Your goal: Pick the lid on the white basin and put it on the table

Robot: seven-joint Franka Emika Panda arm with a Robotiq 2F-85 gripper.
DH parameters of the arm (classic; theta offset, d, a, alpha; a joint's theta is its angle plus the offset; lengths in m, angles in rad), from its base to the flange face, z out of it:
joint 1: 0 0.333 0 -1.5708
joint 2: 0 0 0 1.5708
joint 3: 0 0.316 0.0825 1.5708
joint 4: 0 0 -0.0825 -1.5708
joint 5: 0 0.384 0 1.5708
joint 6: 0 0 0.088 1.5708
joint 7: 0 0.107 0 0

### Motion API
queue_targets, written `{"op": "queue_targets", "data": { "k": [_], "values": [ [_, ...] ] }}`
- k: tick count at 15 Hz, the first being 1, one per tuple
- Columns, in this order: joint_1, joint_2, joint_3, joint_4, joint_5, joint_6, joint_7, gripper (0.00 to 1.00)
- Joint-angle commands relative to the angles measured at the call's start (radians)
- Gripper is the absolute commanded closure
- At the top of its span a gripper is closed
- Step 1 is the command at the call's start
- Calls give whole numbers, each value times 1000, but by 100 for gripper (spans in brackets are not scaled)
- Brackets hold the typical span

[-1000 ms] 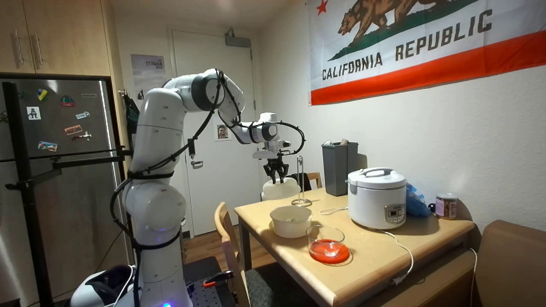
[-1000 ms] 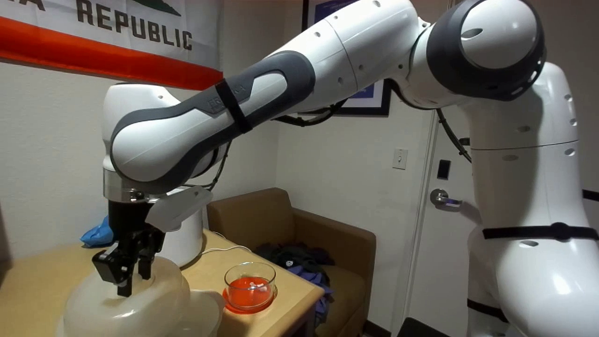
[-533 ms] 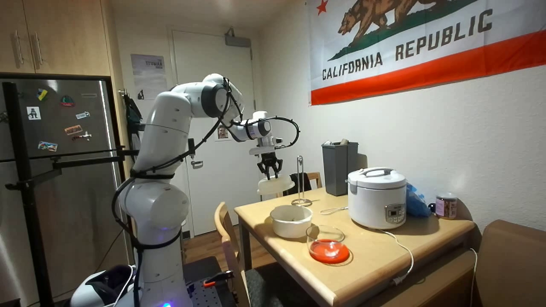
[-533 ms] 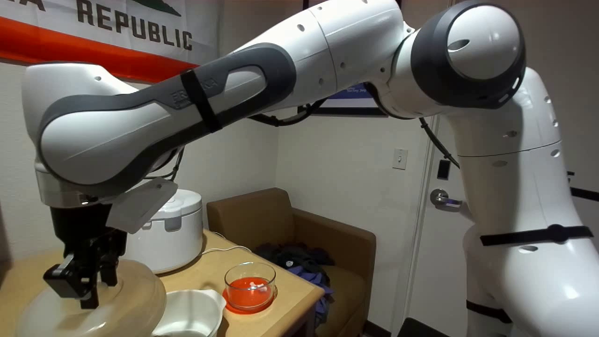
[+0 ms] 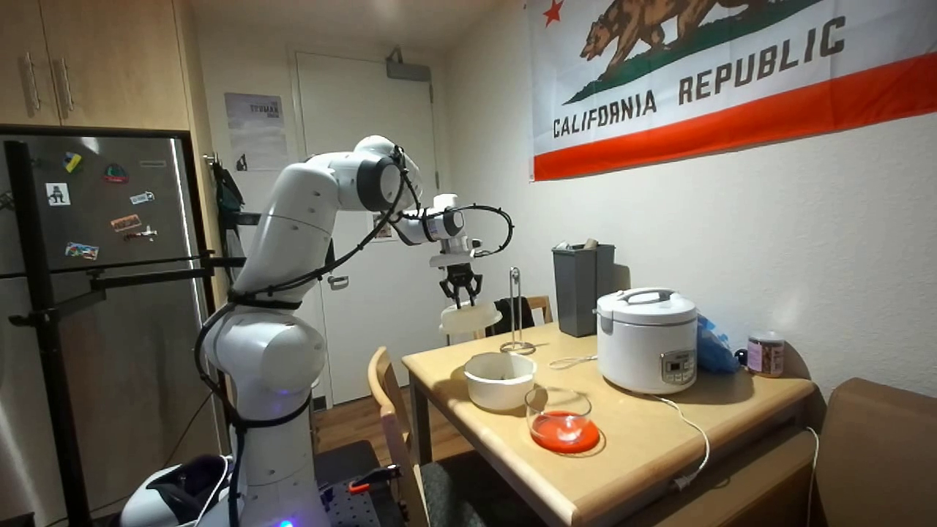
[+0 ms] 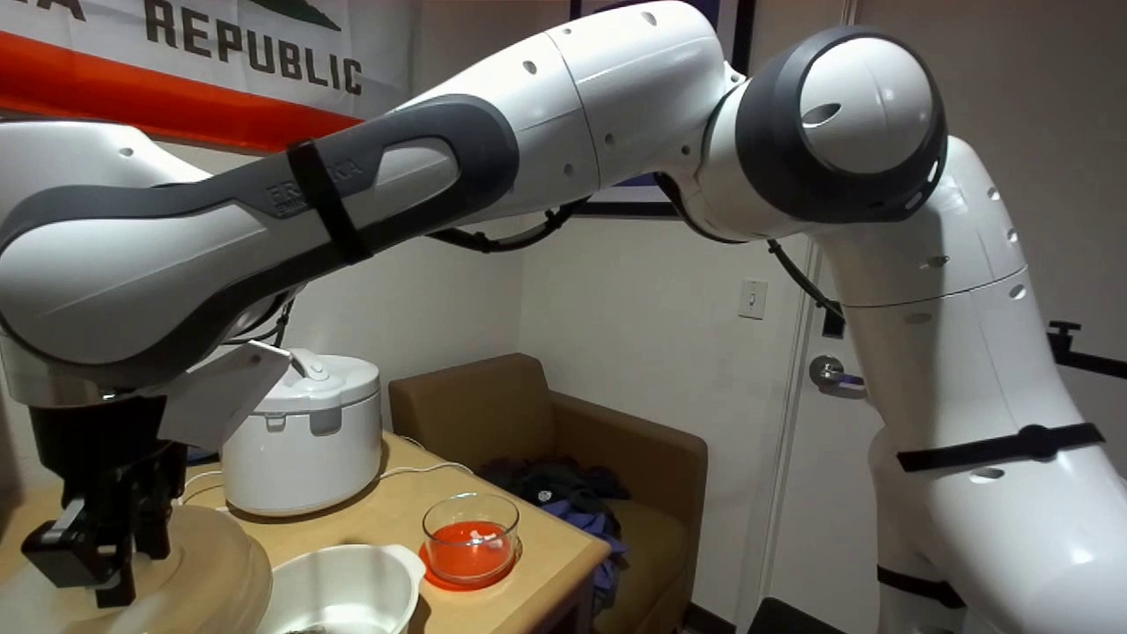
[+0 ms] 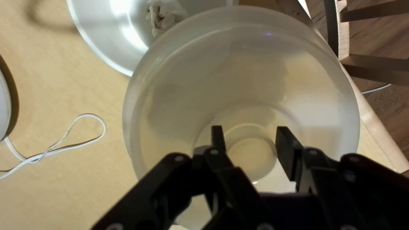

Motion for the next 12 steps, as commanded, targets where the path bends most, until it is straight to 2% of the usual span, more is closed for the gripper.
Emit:
{"op": "queue_targets", "data": {
  "k": [1,6,12],
  "values": [
    [-9,3,3,-3,21,4,-10,81],
    [23,72,4,114,-4,-46,-31,81],
    [62,204,1,288,-4,-133,-117,81]
  ]
}}
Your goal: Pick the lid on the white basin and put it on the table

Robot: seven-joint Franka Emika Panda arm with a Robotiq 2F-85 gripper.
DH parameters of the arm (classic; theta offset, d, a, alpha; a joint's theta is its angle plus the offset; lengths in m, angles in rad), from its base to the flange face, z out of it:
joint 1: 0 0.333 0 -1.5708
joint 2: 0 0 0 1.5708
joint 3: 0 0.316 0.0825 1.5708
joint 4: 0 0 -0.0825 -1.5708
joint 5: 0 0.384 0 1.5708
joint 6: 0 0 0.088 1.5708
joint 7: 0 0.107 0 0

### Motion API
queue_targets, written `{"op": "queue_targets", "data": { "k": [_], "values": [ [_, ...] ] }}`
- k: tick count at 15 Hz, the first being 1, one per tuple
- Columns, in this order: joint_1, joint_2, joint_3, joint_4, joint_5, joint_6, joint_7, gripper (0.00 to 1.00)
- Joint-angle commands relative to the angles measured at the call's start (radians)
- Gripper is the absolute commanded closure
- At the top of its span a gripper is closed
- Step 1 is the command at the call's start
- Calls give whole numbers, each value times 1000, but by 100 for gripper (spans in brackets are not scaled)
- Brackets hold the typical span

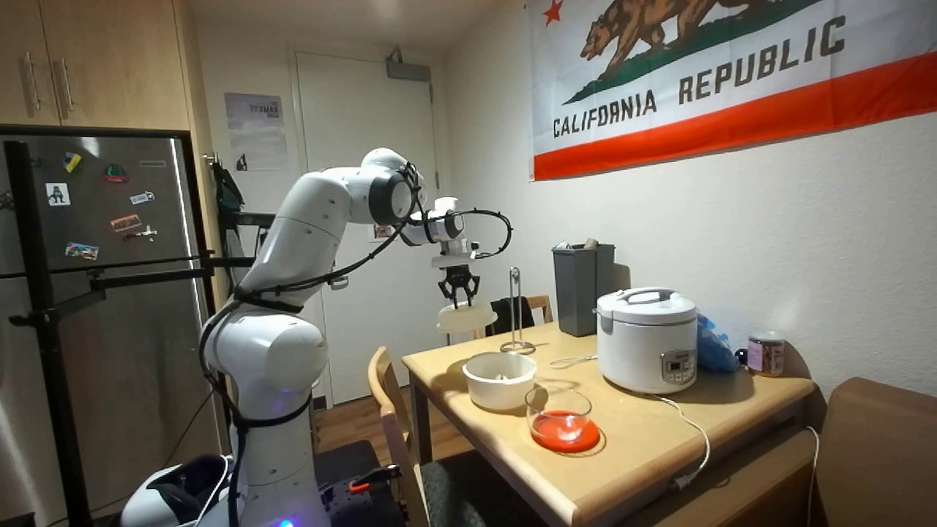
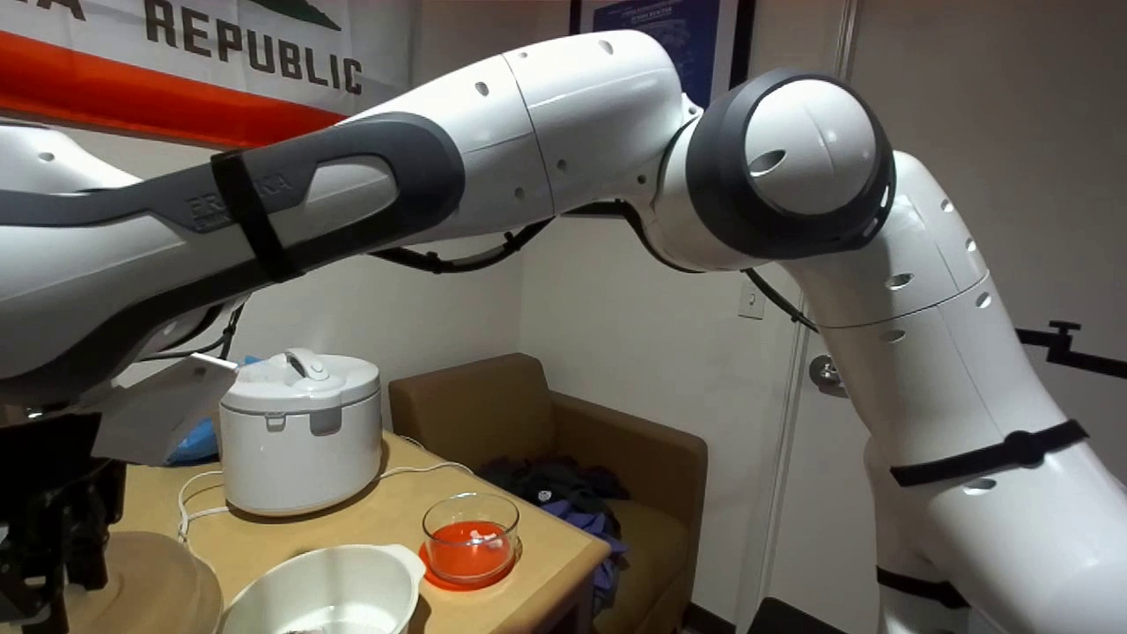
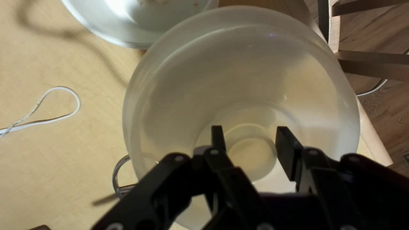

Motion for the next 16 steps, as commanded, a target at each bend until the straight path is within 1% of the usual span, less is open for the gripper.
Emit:
{"op": "queue_targets", "data": {
  "k": [1,9,16],
  "values": [
    [21,104,-1,149,-6,-89,-68,81],
    [54,304,-1,372,6,-236,-203,81],
    [85,410,-5,504,13,-325,-249,81]
  ]
}}
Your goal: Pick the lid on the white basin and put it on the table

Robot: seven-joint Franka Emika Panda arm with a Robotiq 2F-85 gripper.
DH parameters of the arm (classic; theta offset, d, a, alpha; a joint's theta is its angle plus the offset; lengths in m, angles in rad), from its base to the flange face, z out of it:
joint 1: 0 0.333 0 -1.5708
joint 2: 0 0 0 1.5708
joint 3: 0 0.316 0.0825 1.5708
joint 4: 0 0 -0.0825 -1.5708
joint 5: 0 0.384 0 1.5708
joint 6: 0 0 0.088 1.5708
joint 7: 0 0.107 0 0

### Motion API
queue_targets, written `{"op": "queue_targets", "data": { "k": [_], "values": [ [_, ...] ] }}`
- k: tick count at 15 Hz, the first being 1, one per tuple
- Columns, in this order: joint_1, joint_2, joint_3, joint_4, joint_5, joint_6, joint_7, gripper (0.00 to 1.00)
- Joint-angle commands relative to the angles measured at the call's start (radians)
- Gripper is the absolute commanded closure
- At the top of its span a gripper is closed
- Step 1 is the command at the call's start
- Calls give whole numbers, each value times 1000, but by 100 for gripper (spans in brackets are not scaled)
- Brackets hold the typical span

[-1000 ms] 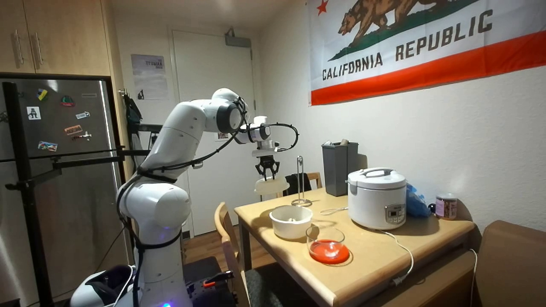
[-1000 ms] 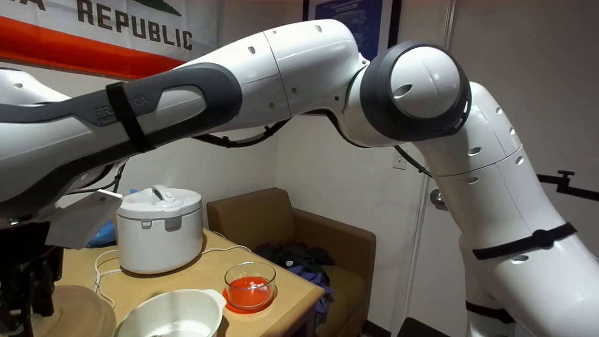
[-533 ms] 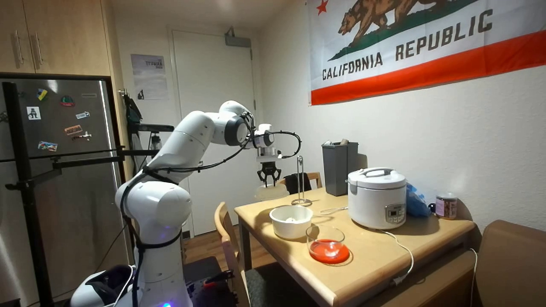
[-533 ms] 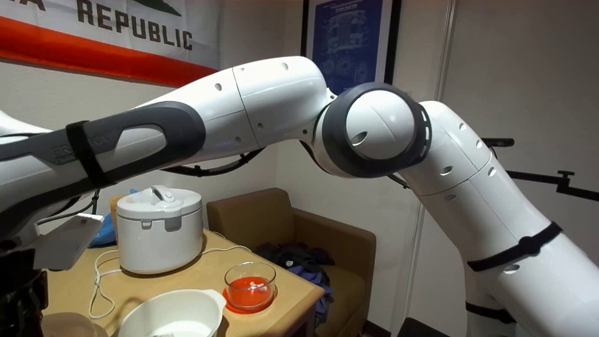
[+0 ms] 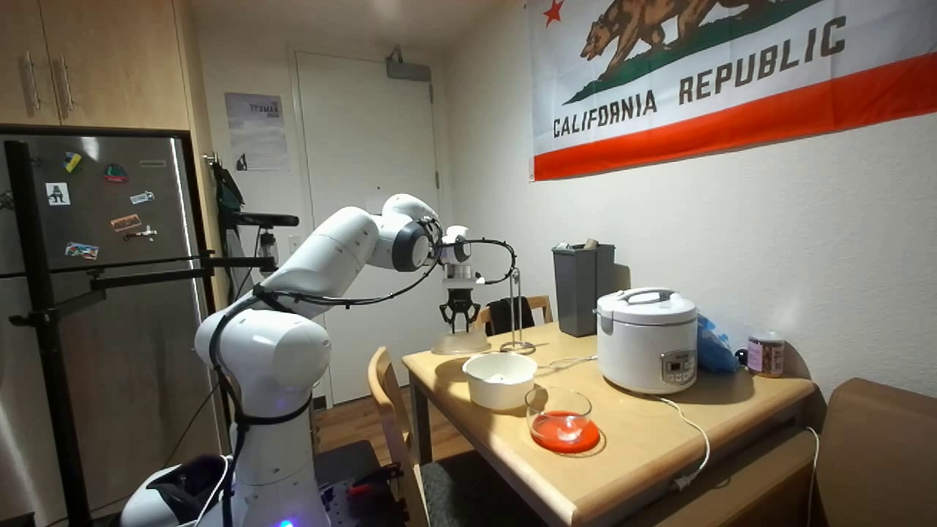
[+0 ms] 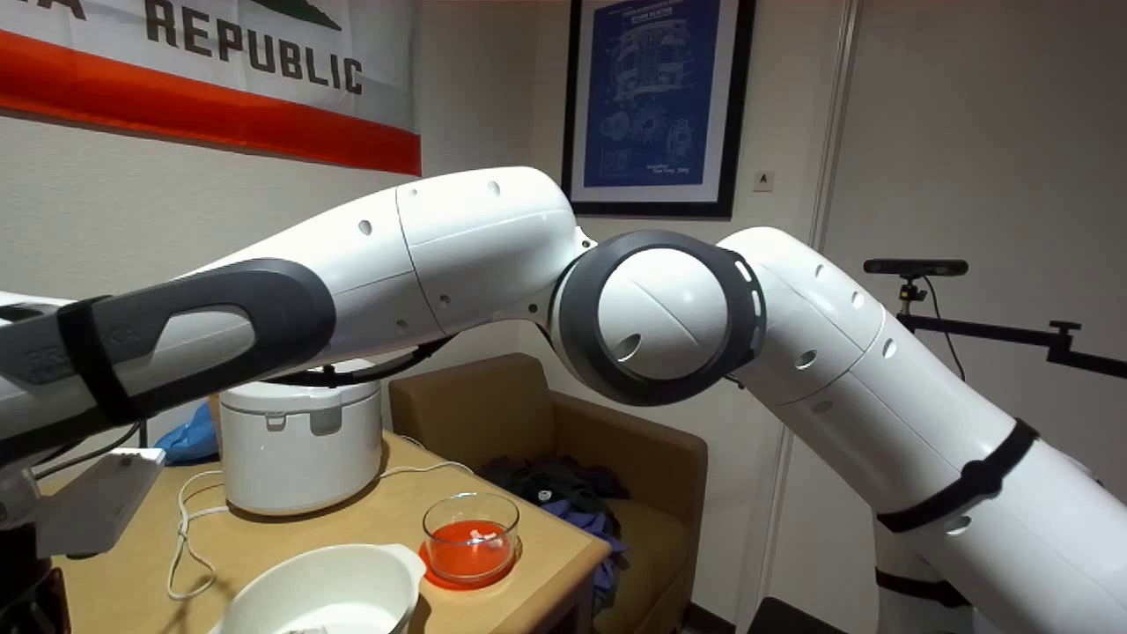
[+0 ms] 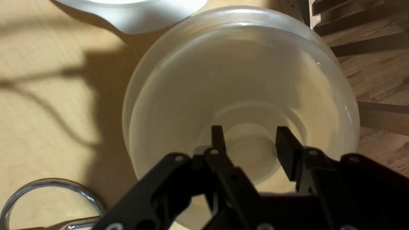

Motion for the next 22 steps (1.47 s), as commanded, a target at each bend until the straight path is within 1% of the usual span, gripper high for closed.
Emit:
{"op": "queue_targets", "data": {
  "k": [1,3,4,5,9,15,17,22],
  "values": [
    [19,60,-6,111,14,-74,-40,81],
    [22,85,-6,142,19,-79,-48,81],
    [22,97,-5,153,20,-64,-57,81],
    [9,97,12,139,11,-32,-61,81],
    [1,113,16,140,17,3,-83,81],
    [-27,116,29,92,27,151,-126,81],
    [-37,119,31,80,34,178,-127,81],
    [-63,126,37,55,52,202,-120,81]
  ]
}}
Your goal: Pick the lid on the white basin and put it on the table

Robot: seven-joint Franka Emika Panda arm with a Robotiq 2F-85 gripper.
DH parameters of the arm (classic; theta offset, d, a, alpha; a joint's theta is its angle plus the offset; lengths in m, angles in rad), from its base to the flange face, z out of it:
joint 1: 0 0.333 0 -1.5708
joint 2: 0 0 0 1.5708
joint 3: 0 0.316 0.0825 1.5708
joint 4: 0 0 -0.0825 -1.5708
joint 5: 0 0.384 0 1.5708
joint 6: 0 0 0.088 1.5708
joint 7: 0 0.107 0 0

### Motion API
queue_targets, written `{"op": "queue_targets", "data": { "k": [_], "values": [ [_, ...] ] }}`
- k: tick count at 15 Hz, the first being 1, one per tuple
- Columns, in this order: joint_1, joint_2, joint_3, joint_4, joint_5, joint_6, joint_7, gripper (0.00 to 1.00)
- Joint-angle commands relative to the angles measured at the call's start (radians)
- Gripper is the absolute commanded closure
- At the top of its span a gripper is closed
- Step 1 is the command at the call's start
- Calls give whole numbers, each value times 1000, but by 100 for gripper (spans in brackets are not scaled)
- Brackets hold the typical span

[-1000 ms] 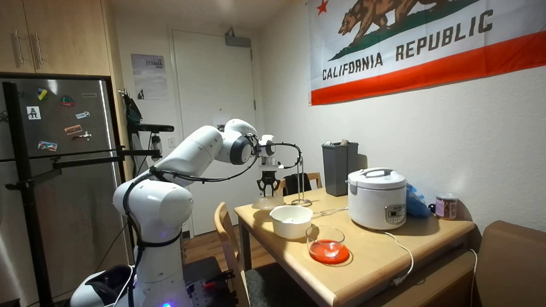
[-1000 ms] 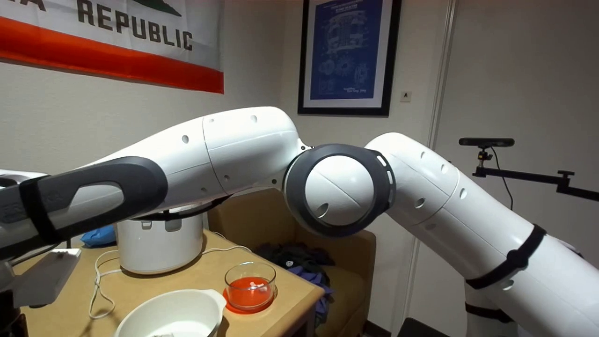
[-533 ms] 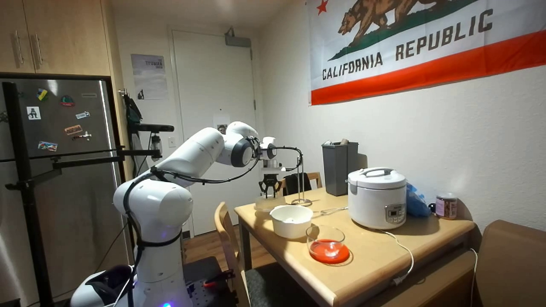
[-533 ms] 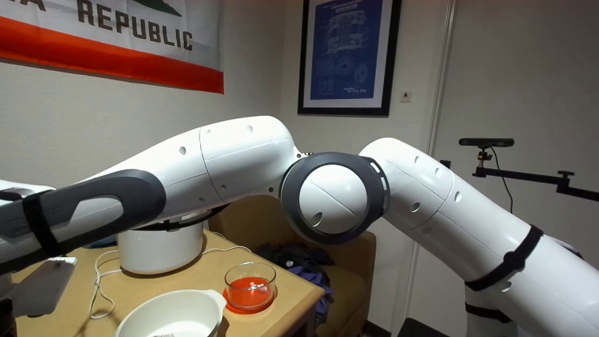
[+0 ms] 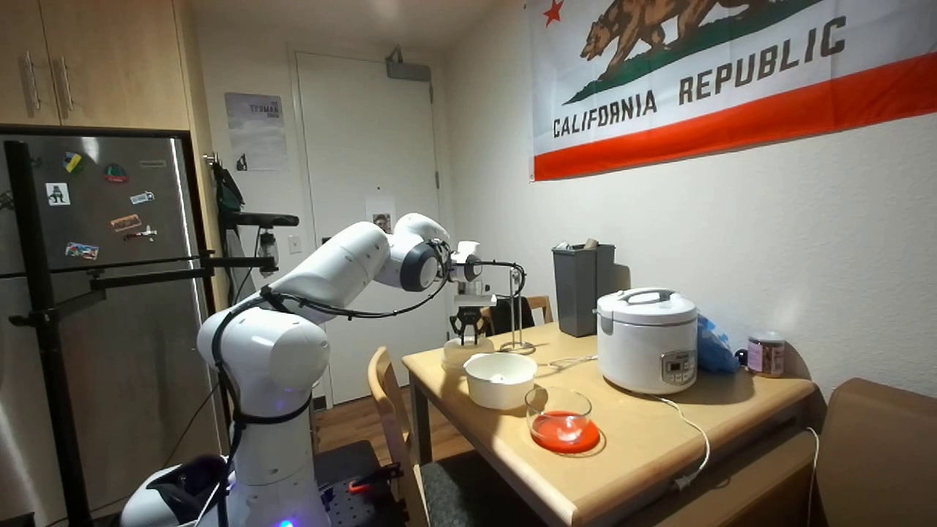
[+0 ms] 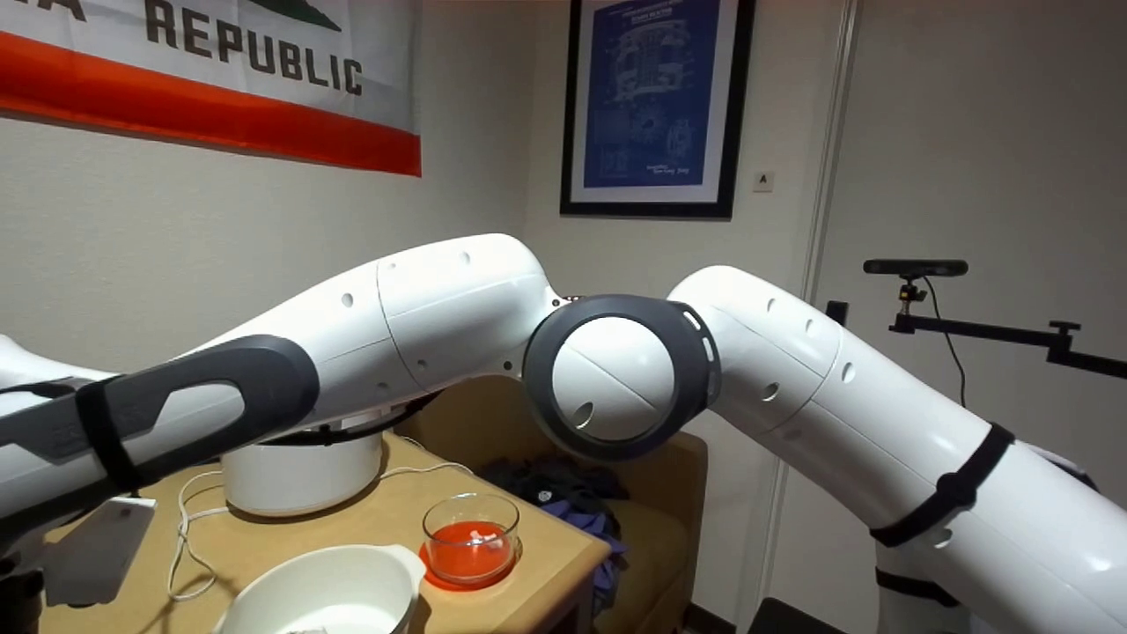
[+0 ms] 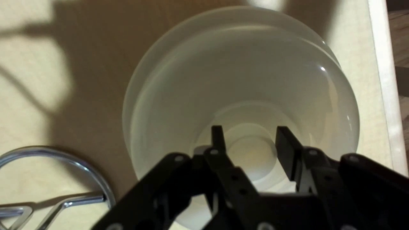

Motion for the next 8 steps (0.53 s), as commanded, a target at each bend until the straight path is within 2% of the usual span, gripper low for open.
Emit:
{"op": "queue_targets", "data": {
  "k": [1,6,7,8],
  "values": [
    [-31,-13,19,-41,25,33,-23,81],
    [-34,-18,18,-43,19,24,-22,81],
    [-31,-19,18,-41,15,21,-23,38],
    [-30,-19,18,-40,14,19,-23,30]
  ]
}}
